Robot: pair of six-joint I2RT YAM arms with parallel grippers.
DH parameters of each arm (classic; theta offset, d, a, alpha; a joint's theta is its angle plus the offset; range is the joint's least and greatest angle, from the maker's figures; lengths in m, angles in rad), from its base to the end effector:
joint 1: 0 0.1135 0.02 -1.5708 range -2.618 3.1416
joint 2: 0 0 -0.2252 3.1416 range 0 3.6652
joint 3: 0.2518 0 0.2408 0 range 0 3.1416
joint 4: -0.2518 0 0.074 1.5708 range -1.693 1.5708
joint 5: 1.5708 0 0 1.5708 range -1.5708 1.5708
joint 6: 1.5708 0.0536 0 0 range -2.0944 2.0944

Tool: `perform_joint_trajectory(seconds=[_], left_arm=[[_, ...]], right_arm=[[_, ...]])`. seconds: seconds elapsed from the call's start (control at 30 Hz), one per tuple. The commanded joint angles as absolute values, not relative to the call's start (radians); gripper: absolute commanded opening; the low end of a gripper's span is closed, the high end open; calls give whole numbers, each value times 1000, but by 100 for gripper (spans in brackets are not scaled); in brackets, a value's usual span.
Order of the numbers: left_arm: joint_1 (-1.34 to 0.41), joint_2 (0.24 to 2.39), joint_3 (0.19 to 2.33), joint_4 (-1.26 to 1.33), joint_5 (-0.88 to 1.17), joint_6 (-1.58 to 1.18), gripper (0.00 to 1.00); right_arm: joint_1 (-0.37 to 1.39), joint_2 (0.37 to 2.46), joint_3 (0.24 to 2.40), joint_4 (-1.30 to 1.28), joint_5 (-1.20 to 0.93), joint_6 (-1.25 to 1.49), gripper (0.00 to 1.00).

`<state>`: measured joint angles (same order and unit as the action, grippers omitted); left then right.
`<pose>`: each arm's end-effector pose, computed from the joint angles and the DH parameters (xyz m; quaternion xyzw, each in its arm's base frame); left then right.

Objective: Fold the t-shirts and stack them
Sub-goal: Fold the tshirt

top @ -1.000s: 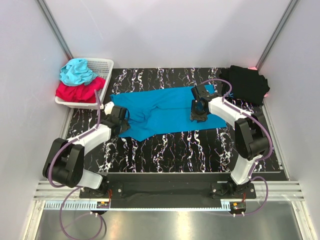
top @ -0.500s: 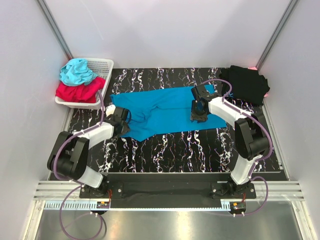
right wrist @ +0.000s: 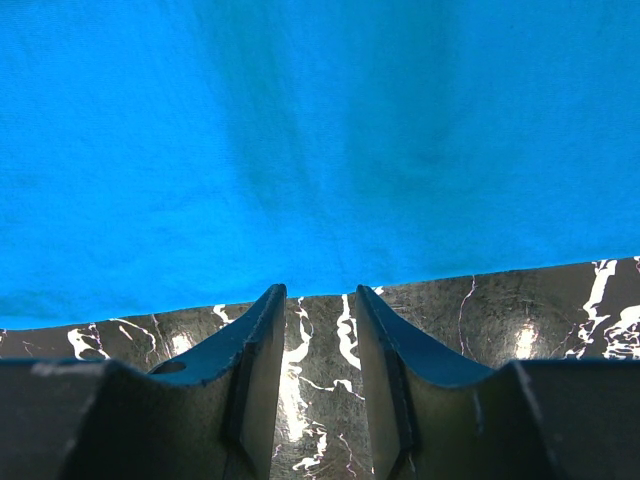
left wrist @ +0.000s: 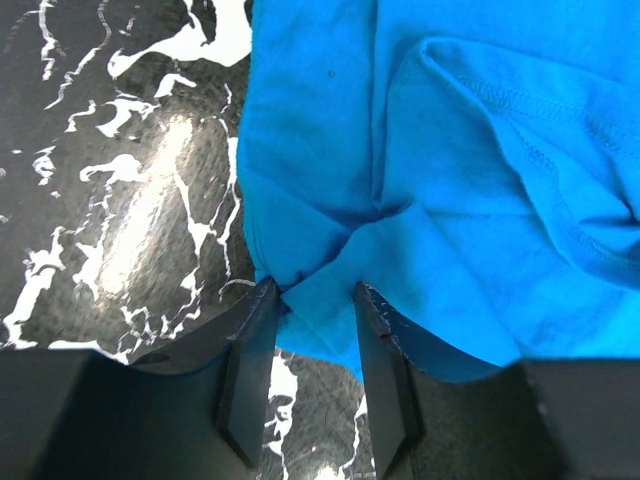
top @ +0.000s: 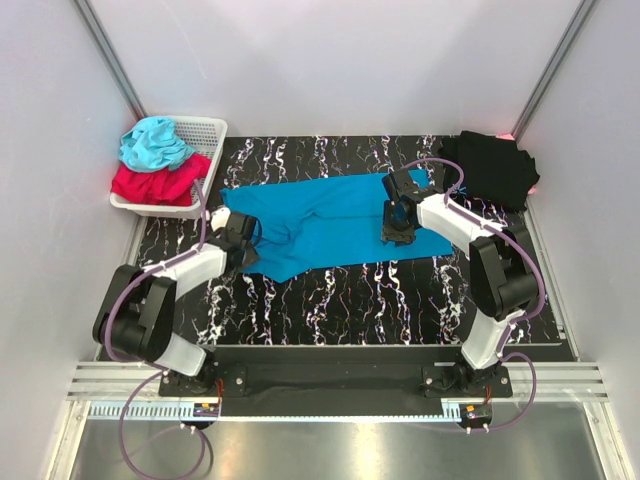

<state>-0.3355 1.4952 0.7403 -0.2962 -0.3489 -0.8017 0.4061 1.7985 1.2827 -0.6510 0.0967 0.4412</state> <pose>0.2664 -0.0735 0.1140 -0.2632 0.9157 0.0051 0.3035 0.3267 0.1348 0.1530 0.0269 0.9782 0.0392 0.2021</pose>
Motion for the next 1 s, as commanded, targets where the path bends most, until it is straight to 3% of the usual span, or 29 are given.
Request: perform_joint_trajectory(seconds=[0.0, 0.13, 0.33, 0.97], left_arm=[[-331, 1427, 776, -314, -364, -811, 42], [-331, 1381, 773, -325, -377, -811, 43], [-331, 1430, 790, -318, -367, -805, 32], [-331, 1493, 796, -341, -411, -836, 41]], right_arm=[[417, 1789, 1301, -650, 120, 433, 41], [417, 1789, 1301, -652, 121, 434, 41], [416, 1783, 1299, -653, 124, 431, 41], [417, 1786, 1298, -652, 132, 422, 40]])
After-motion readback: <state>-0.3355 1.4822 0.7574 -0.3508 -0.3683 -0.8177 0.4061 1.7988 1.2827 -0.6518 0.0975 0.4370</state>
